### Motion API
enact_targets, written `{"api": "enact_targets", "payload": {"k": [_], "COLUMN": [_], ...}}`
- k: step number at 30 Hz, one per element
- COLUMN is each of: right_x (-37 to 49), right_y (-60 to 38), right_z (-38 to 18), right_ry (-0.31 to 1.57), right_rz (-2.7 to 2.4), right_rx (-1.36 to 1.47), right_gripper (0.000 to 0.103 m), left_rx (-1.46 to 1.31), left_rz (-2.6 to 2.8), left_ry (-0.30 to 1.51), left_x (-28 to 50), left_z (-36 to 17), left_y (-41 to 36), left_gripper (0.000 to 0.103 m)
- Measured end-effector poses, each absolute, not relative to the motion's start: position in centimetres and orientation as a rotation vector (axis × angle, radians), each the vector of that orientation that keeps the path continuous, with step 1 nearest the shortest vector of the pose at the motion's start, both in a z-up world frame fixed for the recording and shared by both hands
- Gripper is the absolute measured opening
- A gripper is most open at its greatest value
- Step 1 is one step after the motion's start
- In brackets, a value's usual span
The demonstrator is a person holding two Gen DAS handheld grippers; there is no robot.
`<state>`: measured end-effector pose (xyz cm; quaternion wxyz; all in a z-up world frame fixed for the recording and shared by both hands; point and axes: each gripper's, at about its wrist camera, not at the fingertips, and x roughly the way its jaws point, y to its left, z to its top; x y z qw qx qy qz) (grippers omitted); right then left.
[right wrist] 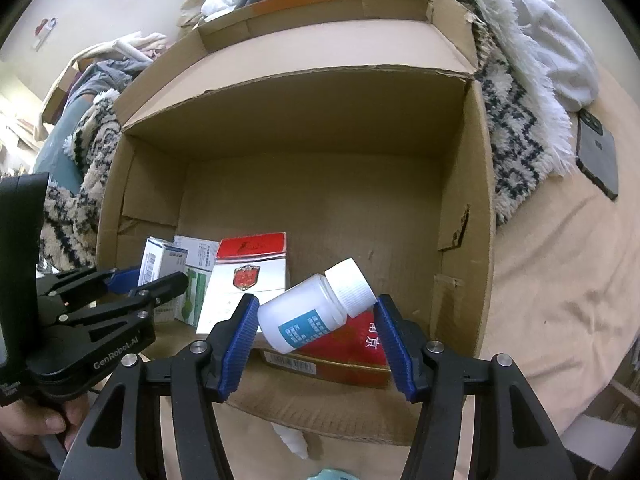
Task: Organize objects
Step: 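Carry the barcode box and pill bottle into the cardboard box and lower them, then open both tools and withdraw them from the cardboard box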
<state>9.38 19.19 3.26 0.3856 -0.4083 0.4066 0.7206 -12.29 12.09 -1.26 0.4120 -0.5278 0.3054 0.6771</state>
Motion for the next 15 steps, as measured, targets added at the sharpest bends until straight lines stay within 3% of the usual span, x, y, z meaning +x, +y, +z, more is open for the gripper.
{"api": "enact_targets", "payload": {"k": [1,3,4,5,10,15], "right_x": [9.3,9.5,9.5,9.6,10.0,10.4], "right_y": [19.3,19.4,19.4,19.4,19.6,19.7], "right_z": [3.3,3.6,3.7,4.0,4.9,4.8], "right_ry": [1.040,1.049,1.046,1.039,1.012,1.027], "right_rz": [1.830,1.834,1.836,1.838,1.848,1.829], "right_rx": [-1.032,-1.008,-0.996,-0.983,-0.934,-0.924], "right_gripper": [0.064,0.073,0.080,0.082,0.087,0.087], "left_rx": [-1.328,-1.326,-1.320,-1.313,-1.294,-1.292], "left_rz": [1.700,1.695,1.695,1.695,1.693,1.693], "left_ry": [0.770,0.767,0.765,0.755,0.744,0.735], "left_x": [-12.2,-12.1,-12.0,-12.0,-11.6,-11.6], "left_z": [-1.3,-1.2,-1.1,-0.9,-0.5,-0.2], "left_y": [12.1,12.1,12.1,12.0,12.0,11.8], "left_gripper": [0.025,0.038,0.059,0.071,0.081,0.083]}}
